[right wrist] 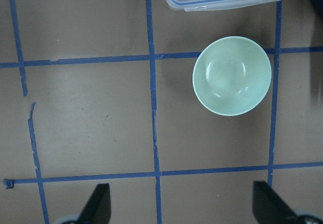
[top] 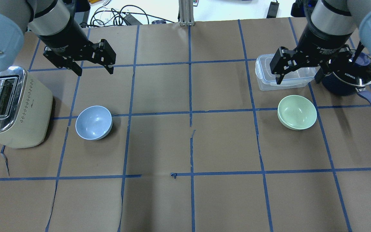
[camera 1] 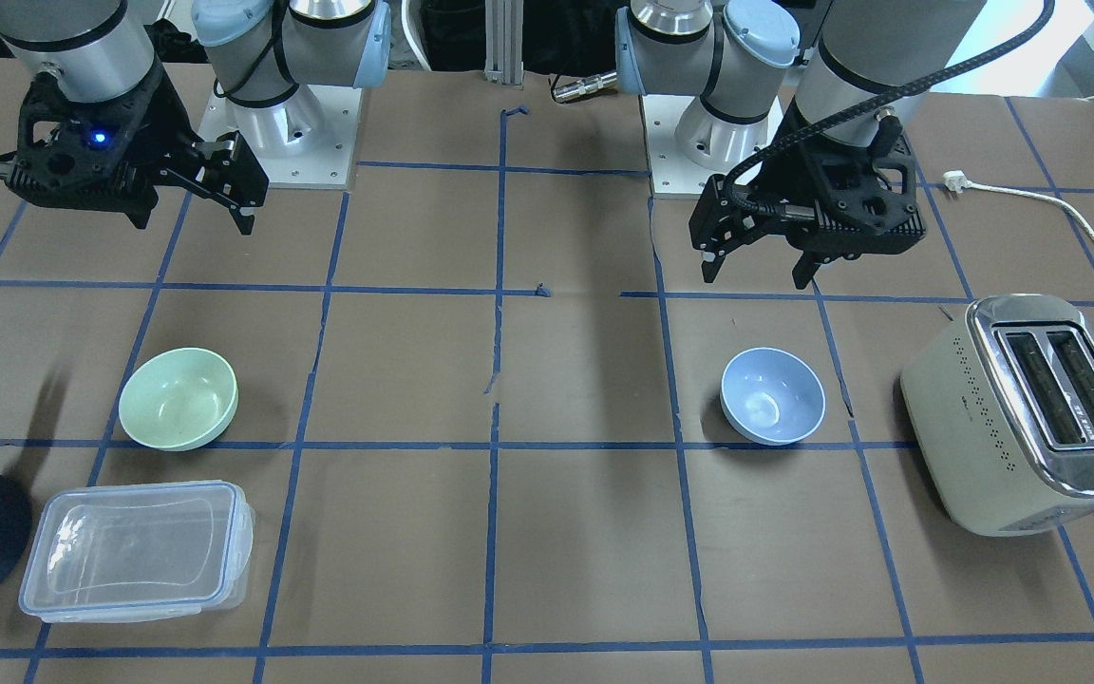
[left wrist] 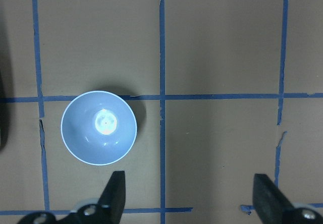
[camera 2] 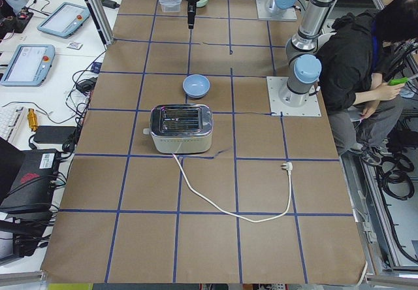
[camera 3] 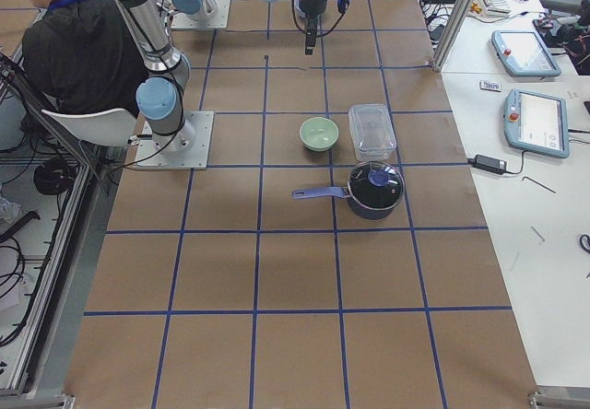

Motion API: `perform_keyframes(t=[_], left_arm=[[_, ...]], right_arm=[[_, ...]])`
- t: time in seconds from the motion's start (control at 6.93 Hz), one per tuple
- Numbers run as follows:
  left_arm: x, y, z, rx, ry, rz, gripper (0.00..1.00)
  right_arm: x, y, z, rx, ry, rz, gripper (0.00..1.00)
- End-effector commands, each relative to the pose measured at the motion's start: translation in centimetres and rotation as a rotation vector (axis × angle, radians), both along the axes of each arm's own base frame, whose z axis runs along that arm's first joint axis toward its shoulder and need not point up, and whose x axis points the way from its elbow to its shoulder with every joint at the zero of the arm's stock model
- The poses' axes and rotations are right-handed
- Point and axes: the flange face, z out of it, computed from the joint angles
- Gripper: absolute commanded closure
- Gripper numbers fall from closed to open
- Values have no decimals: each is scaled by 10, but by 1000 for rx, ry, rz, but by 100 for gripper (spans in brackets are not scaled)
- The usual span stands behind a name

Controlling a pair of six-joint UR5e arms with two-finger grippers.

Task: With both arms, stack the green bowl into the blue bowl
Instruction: 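Lower left gripper to blue bowl rim while right lowers to green bowl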

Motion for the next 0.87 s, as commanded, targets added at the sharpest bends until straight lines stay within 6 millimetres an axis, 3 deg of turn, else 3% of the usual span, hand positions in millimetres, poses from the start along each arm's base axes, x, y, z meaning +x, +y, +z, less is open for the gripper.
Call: perform_keyframes(t=[0.0,0.14,0.29,0.58,0.72], left_arm=[[12,-4,-19,40,-10,-13,10],[26,-4,-45,74,-9,-55,12],[58,-6,-71,67,-11,-35,12],[163,0,-145,56,11,-11,12],[171,7,-163,28,-1,-41,12]], right_arm=[[-44,-8,-1,2,-3,-84,0],[-60,-11,-5,10,4,-110,0],[-81,-26,-25,50,-2,-144,0],[-114,-41,-46,70,-15,-168,0],[-137,-52,-61,57,-19,-101,0]])
